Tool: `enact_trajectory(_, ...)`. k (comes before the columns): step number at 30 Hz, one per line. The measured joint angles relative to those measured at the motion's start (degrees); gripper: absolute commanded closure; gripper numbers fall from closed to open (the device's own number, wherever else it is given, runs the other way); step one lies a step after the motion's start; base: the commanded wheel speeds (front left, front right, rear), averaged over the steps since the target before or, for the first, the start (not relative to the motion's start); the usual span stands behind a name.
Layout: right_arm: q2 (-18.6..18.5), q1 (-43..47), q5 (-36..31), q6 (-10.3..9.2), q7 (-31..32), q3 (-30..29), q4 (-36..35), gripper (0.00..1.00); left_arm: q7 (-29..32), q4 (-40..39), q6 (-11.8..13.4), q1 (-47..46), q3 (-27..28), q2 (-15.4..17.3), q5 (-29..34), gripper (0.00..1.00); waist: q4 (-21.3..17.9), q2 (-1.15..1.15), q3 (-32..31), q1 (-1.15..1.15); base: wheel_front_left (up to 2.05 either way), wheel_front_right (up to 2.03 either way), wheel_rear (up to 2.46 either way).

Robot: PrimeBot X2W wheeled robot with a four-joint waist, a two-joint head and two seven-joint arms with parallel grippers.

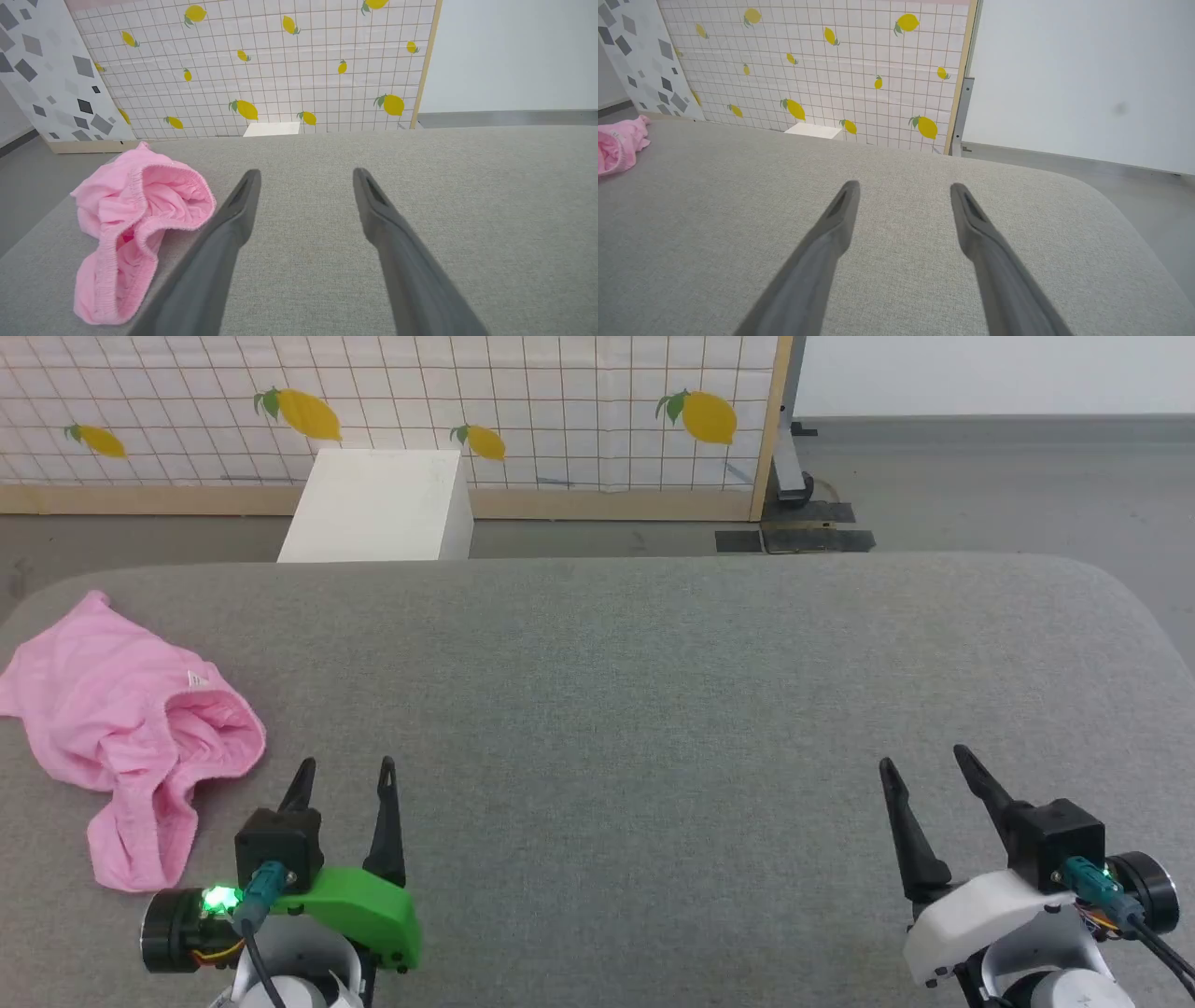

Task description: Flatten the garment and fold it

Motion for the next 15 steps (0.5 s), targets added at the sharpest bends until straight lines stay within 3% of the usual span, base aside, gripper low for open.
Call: enact_trajectory(15, 0.0, 0.05, 1.21, 0.0, -1.56, -0.32, 1.24, 0.0, -1.52, 1.31, -0.04, -0.01, -0.45, 0.01, -0.92, 0.0, 0.31, 0.0, 0.05, 0.0, 0.0, 0.0, 0.0)
